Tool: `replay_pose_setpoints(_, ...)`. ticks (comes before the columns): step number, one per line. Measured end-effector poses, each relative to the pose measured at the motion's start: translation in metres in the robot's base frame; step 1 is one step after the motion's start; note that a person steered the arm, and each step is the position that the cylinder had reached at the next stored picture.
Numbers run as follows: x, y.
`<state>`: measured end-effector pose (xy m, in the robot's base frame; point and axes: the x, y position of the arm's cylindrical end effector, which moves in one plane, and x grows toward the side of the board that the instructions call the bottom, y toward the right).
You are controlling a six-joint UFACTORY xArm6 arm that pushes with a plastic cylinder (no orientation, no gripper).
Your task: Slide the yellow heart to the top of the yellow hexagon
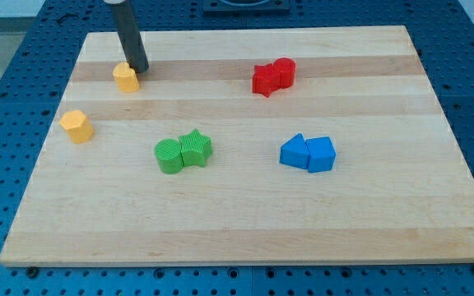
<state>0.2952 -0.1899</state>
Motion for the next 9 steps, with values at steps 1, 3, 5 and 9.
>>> replay_pose_setpoints(1,0.004,-0.031)
replay_pose_setpoints(3,0.027,-0.050)
replay_pose_setpoints(5,0.014,-0.018)
replay_pose_setpoints(9,0.053,-0.029)
